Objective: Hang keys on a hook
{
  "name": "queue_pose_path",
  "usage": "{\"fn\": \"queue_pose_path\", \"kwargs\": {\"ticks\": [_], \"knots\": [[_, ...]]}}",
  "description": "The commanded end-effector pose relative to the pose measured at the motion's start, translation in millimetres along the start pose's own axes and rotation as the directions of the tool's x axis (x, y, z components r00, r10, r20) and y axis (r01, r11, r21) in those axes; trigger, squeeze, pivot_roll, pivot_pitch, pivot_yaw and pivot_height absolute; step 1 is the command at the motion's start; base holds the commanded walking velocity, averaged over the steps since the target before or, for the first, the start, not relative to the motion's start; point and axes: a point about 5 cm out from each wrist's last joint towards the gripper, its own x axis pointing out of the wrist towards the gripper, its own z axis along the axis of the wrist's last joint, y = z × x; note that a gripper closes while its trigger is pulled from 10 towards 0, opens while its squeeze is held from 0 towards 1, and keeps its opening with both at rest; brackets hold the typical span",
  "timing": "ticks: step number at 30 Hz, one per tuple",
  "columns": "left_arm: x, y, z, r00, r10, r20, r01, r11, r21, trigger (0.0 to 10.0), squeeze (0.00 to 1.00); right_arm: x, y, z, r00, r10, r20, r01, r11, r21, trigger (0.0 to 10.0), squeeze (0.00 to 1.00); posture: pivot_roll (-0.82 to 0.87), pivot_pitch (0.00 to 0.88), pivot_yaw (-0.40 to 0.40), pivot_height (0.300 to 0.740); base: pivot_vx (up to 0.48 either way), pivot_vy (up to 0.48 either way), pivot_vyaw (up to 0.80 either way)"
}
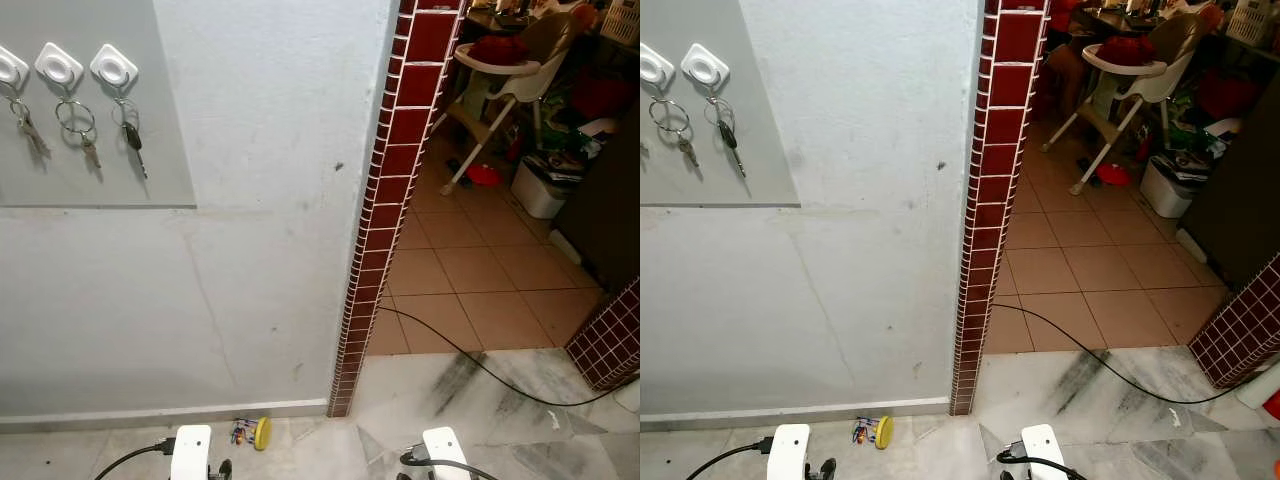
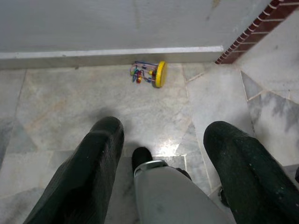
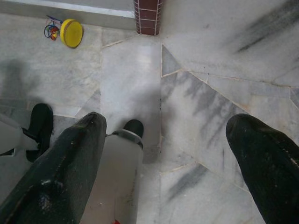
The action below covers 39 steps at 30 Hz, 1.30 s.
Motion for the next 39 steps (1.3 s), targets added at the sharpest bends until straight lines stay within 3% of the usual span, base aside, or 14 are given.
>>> {"fn": "queue_pose_path", "kwargs": {"ticks": [1,39], "knots": [[0.4,-1.0,1.6,1.0,-0.014,0.004,0.014,1.0,0.018,10.0,0.0,-0.1,-2.8,0.5,1.0,-0.015,-0.006,0.015,1.0,-0.007,10.0,0.0,-0.06,0.0,-0.04,0.724,0.0,0.0,0.0],[0.8,2.1,3.9,1.0,-0.014,0.006,0.014,0.999,0.029,10.0,0.0,0.8,0.7,0.8,1.0,-0.014,-0.016,0.014,1.0,0.007,10.0,0.0,-0.06,0.0,-0.022,0.724,0.0,0.0,0.0]]}}
